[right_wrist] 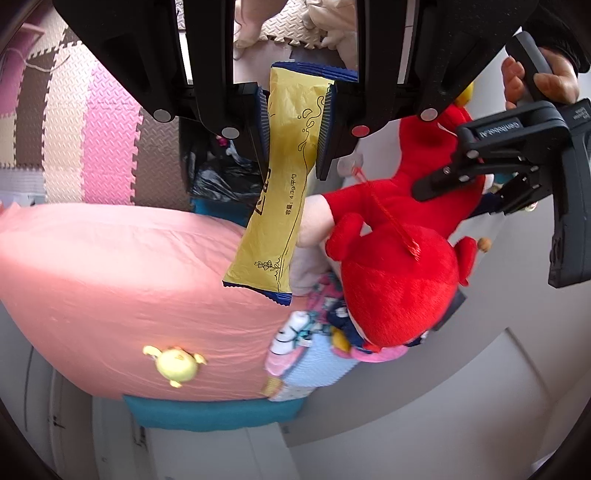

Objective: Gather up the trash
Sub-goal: 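Carry monkey and packet to the black trash bag and open both tools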

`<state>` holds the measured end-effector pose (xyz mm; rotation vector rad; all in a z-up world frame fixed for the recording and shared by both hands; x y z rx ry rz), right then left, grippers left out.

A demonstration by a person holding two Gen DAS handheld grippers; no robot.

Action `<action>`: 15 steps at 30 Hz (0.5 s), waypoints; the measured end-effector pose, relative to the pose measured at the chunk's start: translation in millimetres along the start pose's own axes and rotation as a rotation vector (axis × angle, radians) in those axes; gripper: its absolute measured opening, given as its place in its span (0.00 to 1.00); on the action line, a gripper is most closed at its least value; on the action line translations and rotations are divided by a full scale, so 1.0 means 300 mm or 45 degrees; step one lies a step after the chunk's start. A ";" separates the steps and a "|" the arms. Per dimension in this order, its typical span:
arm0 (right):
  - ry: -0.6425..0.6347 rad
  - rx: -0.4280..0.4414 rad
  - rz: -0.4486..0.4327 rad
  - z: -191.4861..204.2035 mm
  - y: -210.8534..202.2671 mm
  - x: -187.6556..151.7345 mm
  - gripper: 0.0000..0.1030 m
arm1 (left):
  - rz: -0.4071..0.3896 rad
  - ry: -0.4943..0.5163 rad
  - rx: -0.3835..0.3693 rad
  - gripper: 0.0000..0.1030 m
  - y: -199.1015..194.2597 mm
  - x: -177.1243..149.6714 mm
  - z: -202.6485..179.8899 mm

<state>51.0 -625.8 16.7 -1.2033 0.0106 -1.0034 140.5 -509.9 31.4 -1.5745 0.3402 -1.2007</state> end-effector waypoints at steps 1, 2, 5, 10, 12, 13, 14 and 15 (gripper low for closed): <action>0.011 -0.006 0.007 -0.018 0.012 0.002 0.24 | 0.013 -0.001 -0.019 0.75 0.030 0.008 -0.012; 0.020 -0.012 0.017 -0.033 0.028 0.005 0.24 | 0.023 -0.007 -0.037 0.75 0.054 0.016 -0.021; 0.022 -0.016 0.048 -0.070 0.064 0.005 0.29 | 0.054 -0.032 -0.075 0.86 0.127 0.046 -0.040; 0.042 -0.084 -0.008 -0.126 0.073 0.007 0.64 | 0.057 -0.044 0.021 0.94 0.163 0.087 -0.019; 0.062 -0.077 -0.003 -0.143 0.078 0.011 0.64 | 0.049 -0.047 0.022 0.94 0.153 0.091 -0.012; 0.066 -0.078 -0.003 -0.146 0.078 0.010 0.64 | 0.044 -0.048 0.020 0.94 0.145 0.090 -0.006; 0.067 -0.080 -0.001 -0.147 0.080 0.009 0.64 | 0.037 -0.049 0.020 0.94 0.138 0.088 0.002; 0.068 -0.080 -0.001 -0.146 0.079 0.007 0.64 | 0.034 -0.050 0.021 0.94 0.136 0.086 0.010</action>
Point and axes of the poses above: each gripper's, at about its wrist camera, not at the fingertips, and y roughly the way its jaws point, z to its left, x to its top, the point moved 5 cm from there along y, roughly the way its jaws point, and after that the axes turned 11 degrees about y, right-handed, at the moved point
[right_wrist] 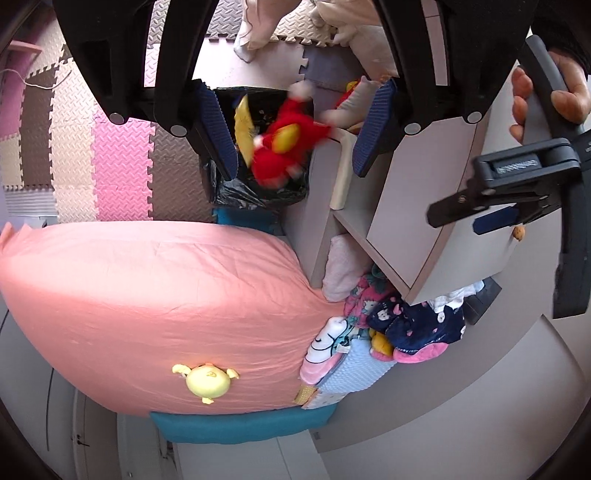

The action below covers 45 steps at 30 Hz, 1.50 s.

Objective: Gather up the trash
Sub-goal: 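Carry monkey and packet to the black trash bag and open both tools, then grasp the red heart with the left tool while the right tool grasps the white tissue packet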

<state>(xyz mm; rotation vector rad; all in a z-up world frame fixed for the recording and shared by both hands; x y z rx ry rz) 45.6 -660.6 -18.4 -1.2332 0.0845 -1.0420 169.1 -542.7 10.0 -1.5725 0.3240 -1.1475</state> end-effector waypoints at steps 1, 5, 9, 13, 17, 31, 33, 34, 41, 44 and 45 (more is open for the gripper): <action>-0.001 0.003 0.002 0.005 0.001 0.000 0.64 | -0.003 -0.003 0.002 0.94 -0.009 -0.005 0.006; -0.024 0.014 -0.001 0.044 -0.011 -0.016 0.64 | -0.023 -0.025 0.009 0.94 -0.051 -0.029 0.028; -0.066 0.026 -0.002 0.109 -0.031 -0.039 0.64 | -0.049 -0.035 0.013 0.94 -0.101 -0.066 0.056; -0.124 0.045 -0.003 0.202 -0.051 -0.063 0.64 | -0.076 -0.051 0.032 0.94 -0.168 -0.120 0.105; -0.197 0.082 0.002 0.331 -0.072 -0.106 0.64 | -0.099 -0.091 0.058 0.94 -0.252 -0.193 0.180; -0.503 0.261 0.125 0.841 -0.060 -0.408 0.64 | -0.128 -0.284 0.239 0.94 -0.548 -0.621 0.516; -0.539 0.282 0.150 0.907 -0.052 -0.459 0.64 | -0.129 -0.314 0.269 0.94 -0.586 -0.692 0.561; -0.556 0.294 0.163 0.936 -0.048 -0.483 0.64 | -0.130 -0.330 0.279 0.94 -0.602 -0.725 0.578; -0.686 0.356 0.253 1.136 -0.017 -0.656 0.64 | -0.099 -0.444 0.357 0.94 -0.683 -0.951 0.711; -0.720 0.384 0.295 1.200 0.004 -0.715 0.64 | -0.074 -0.489 0.378 0.94 -0.703 -1.049 0.759; -0.730 0.390 0.310 1.221 0.014 -0.732 0.64 | -0.062 -0.509 0.392 0.94 -0.708 -1.089 0.779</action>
Point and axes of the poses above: each gripper's, at about its wrist camera, not at the fingertips, and y roughly the way its jaws point, z to its left, x to its top, the point moved 5 cm from there along y, roughly the way its jaws point, and after that the axes turned 11 degrees about y, right-handed, at the moved point
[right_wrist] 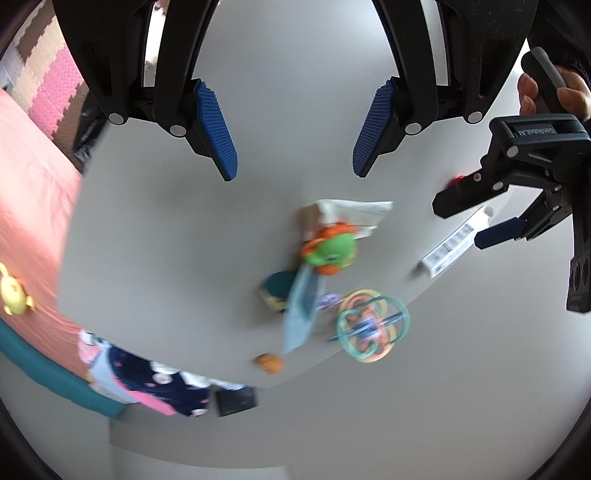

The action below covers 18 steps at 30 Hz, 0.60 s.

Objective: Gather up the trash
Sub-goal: 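Grasp the red heart with the left tool while the right tool grasps the white tissue packet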

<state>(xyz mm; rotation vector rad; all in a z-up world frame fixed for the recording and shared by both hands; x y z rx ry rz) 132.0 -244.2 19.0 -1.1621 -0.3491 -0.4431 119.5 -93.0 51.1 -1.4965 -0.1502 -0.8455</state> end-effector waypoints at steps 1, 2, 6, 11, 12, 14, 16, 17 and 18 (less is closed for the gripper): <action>-0.011 0.007 0.011 0.022 0.021 0.000 0.64 | 0.006 -0.014 0.009 0.94 -0.004 -0.026 0.026; -0.024 0.009 0.016 0.038 0.032 -0.004 0.64 | 0.013 -0.030 0.015 0.94 -0.004 -0.047 0.051; -0.144 -0.026 0.007 0.101 0.078 0.002 0.64 | 0.029 -0.103 0.020 0.94 0.001 -0.127 0.147; -0.325 -0.135 -0.027 0.143 0.136 0.020 0.64 | 0.056 -0.139 0.031 0.94 0.028 -0.214 0.217; -0.356 -0.150 -0.032 0.149 0.150 0.024 0.64 | 0.059 -0.141 0.031 0.94 0.035 -0.222 0.221; -0.388 -0.173 -0.038 0.154 0.178 0.038 0.64 | 0.071 -0.149 0.032 0.94 0.051 -0.236 0.231; -0.411 -0.176 -0.042 0.163 0.200 0.045 0.64 | 0.072 -0.153 0.034 0.94 0.063 -0.249 0.237; -0.421 -0.176 -0.039 0.166 0.213 0.049 0.64 | 0.072 -0.152 0.034 0.94 0.066 -0.257 0.239; -0.425 -0.178 -0.034 0.169 0.223 0.052 0.64 | 0.072 -0.148 0.035 0.92 0.073 -0.262 0.239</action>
Point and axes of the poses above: each gripper's, at about its wrist camera, not at the fingertips, and y roughly the way its jaws point, z to its left, x to its top, the point moved 5 cm from there along y, roughly the way its jaws point, and after that the axes turned 11 degrees about y, right-handed, at the moved point
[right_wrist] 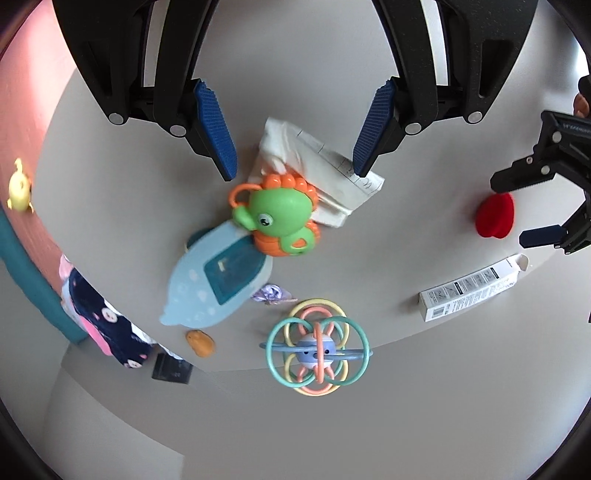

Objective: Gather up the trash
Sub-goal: 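Grasp the red heart with the left tool while the right tool grasps the white tissue packet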

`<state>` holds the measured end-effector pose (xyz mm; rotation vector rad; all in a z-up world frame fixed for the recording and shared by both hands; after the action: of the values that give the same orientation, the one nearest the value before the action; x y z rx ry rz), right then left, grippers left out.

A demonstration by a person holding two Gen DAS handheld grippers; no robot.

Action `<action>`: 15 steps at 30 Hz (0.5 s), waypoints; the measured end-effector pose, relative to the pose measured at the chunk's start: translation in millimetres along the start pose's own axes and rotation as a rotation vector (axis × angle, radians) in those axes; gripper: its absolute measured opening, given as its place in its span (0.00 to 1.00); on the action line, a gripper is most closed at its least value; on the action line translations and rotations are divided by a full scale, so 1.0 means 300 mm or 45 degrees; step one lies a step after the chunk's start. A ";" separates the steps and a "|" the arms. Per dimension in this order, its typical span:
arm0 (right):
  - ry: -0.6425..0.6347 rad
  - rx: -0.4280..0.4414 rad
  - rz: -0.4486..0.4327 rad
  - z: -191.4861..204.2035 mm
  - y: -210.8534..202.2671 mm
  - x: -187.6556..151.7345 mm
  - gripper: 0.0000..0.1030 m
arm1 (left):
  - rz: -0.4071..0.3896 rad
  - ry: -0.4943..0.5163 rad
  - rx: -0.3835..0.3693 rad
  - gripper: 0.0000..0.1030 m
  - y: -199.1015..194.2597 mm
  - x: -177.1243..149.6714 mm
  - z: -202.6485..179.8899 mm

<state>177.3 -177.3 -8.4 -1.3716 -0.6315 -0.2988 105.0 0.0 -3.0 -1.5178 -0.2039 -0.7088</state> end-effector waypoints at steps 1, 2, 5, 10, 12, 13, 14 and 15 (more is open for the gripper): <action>-0.001 0.003 0.009 0.003 0.009 0.001 0.64 | 0.004 0.005 0.000 0.85 0.005 -0.004 -0.001; -0.002 0.008 0.017 0.007 0.018 0.001 0.63 | 0.011 0.009 -0.004 0.81 0.010 -0.008 -0.002; 0.010 0.055 0.041 0.021 0.031 -0.001 0.44 | 0.007 0.000 -0.012 0.60 0.024 -0.016 0.006; 0.051 0.111 0.099 0.028 0.039 -0.006 0.05 | -0.020 -0.033 -0.051 0.46 0.014 -0.012 0.024; 0.083 0.138 0.106 0.026 0.031 -0.013 0.04 | -0.033 -0.027 -0.052 0.46 0.005 -0.015 0.023; 0.107 0.164 0.115 0.024 0.025 -0.014 0.04 | -0.040 -0.030 -0.060 0.46 -0.002 -0.016 0.022; 0.141 0.200 0.123 0.020 0.014 -0.015 0.04 | -0.048 -0.031 -0.065 0.46 -0.011 -0.016 0.020; 0.164 0.231 0.124 0.018 0.000 -0.014 0.04 | -0.055 -0.031 -0.067 0.46 -0.018 -0.014 0.019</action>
<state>172.8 -172.8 -10.4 -1.1945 -0.4718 -0.2435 100.4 7.3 -0.4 -1.5765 -0.2386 -0.7349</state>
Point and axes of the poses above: each gripper's, at about its wrist camera, not at the fingertips, and y roughly the way its jaws point, z to its left, x to its top, the point moved 5 cm from there along y, roughly the way its jaws point, and after that the axes turned 11 degrees about y, right-handed, at the moved point
